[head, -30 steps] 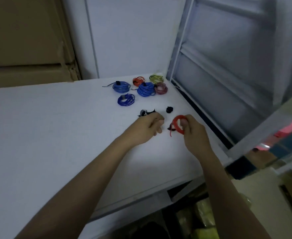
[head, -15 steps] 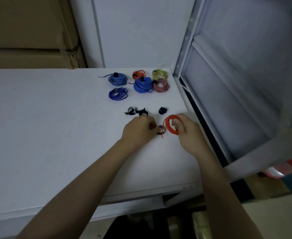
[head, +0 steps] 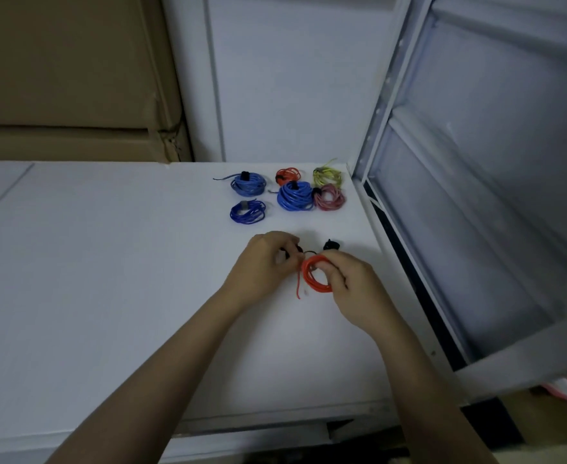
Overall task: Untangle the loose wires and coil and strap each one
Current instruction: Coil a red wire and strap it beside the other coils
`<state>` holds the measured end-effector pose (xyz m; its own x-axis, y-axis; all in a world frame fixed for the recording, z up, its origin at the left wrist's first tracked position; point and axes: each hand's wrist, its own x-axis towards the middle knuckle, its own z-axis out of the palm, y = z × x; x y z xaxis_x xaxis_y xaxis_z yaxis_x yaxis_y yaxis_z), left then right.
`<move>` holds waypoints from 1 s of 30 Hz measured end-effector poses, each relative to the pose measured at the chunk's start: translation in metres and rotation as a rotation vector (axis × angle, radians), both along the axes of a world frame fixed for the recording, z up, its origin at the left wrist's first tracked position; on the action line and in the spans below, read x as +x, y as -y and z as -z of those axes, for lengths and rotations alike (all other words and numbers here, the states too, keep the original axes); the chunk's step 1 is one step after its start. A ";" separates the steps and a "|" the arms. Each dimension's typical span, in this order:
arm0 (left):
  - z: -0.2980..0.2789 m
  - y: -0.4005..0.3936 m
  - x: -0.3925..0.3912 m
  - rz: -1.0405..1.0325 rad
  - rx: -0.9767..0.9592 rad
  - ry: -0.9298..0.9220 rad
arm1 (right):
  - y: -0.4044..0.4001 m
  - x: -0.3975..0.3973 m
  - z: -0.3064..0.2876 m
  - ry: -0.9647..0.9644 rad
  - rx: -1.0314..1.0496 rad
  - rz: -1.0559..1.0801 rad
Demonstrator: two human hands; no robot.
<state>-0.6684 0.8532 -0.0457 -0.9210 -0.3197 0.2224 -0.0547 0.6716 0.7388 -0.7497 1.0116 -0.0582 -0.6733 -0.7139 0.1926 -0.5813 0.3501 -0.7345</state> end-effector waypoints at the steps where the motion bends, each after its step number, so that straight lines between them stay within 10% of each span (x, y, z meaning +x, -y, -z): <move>1: -0.002 0.003 0.001 0.016 0.113 0.033 | 0.002 -0.001 -0.001 -0.003 0.002 -0.003; 7: -0.010 0.014 0.012 0.061 0.483 0.024 | 0.014 -0.002 -0.006 -0.085 0.049 -0.061; 30: -0.020 0.030 0.038 0.022 0.243 0.041 | 0.034 0.012 -0.007 -0.040 0.079 -0.160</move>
<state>-0.6301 0.8236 -0.0260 -0.9350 -0.3390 0.1041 -0.0750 0.4758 0.8763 -0.7379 0.9777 -0.0508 -0.5428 -0.8252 0.1563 -0.6625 0.3064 -0.6835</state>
